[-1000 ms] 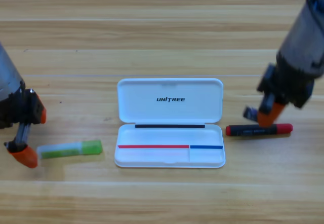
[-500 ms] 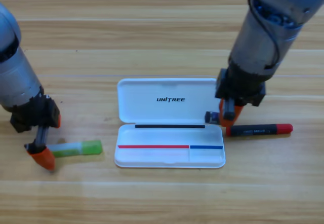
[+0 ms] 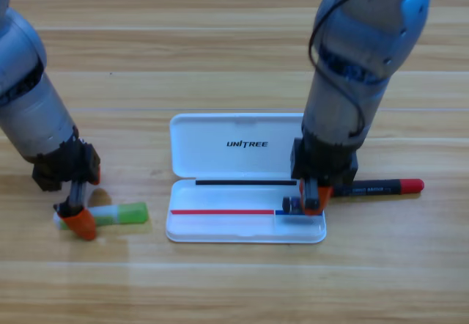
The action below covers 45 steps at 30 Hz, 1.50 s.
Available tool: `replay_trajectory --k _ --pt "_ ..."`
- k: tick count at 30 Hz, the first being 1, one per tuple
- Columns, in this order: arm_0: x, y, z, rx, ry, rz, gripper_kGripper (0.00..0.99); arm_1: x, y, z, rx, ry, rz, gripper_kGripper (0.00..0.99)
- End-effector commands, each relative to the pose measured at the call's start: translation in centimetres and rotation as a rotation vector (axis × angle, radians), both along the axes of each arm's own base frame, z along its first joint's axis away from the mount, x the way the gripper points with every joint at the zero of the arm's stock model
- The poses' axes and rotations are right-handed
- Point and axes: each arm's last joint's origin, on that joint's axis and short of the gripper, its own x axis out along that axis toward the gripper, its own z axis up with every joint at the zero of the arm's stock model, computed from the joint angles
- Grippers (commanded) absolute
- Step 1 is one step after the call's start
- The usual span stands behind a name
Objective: Clean up eraser and pencils
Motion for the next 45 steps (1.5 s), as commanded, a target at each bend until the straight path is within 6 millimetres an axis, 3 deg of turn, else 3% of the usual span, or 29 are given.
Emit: replay_trajectory --k 1,3,4,5,7,11,12,15,16,17,24,28,32,35,40,45 --pt "-0.3 -0.6 -2.1 0.005 0.042 -0.011 0.798 -0.5 1.5 -3.6 -0.071 0.057 0.038 0.000" --pt "-0.4 -0.6 -2.2 0.006 0.041 -0.022 0.670 -0.6 1.5 -3.7 -0.072 0.060 0.040 0.000" --pt "-0.3 -0.6 -2.3 0.011 0.040 -0.041 0.560 -0.5 1.6 -3.7 -0.071 0.059 0.040 0.000" --pt "-0.2 -0.6 -2.3 0.016 0.039 -0.070 0.413 -0.5 1.6 -3.8 -0.072 0.060 0.040 0.000" --pt "-0.1 -0.7 -2.3 0.019 0.039 -0.094 0.000 -0.5 1.5 -3.8 -0.074 0.061 0.040 0.000" --pt "-0.8 -0.3 -1.2 0.010 0.002 -0.075 0.000 -0.5 1.5 -3.7 -0.073 0.057 0.033 0.000" --pt "-1.0 -0.1 -0.9 0.012 -0.008 -0.076 0.000 -0.5 1.5 -3.5 -0.069 0.055 0.033 0.057" --pt "-1.4 0.2 0.1 0.011 -0.032 -0.079 0.000 -0.6 1.4 -2.6 -0.061 0.030 0.014 0.719" --pt "-1.6 0.3 0.5 0.013 -0.041 -0.078 0.000 -0.6 1.3 -2.0 -0.054 0.016 0.002 0.839" --pt "-1.7 0.4 1.0 0.013 -0.048 -0.076 0.000 -0.7 1.1 -1.2 -0.043 0.008 -0.001 0.864" --pt "-2.3 0.8 4.0 0.018 -0.075 -0.074 0.000 -3.3 -2.2 6.4 0.050 -0.057 0.008 0.891" --pt "-2.8 0.8 6.2 0.008 -0.102 -0.076 0.000 -4.4 -5.1 8.0 0.036 -0.063 0.044 0.891" --pt "-3.7 -0.8 8.5 -0.016 -0.125 -0.111 0.000 -2.9 -7.8 7.0 -0.029 -0.064 0.030 0.890" --pt "-4.4 -2.9 9.3 -0.036 -0.138 -0.135 0.000 -0.7 -9.1 5.6 -0.071 -0.047 0.005 0.890" --pt "-5.1 -7.2 8.9 -0.041 -0.129 -0.175 0.000 2.6 -10.0 3.2 -0.095 -0.014 -0.016 0.890" --pt "-5.1 -10.8 7.7 -0.036 -0.102 -0.201 0.000 5.4 -9.6 0.9 -0.102 0.004 -0.012 0.890"
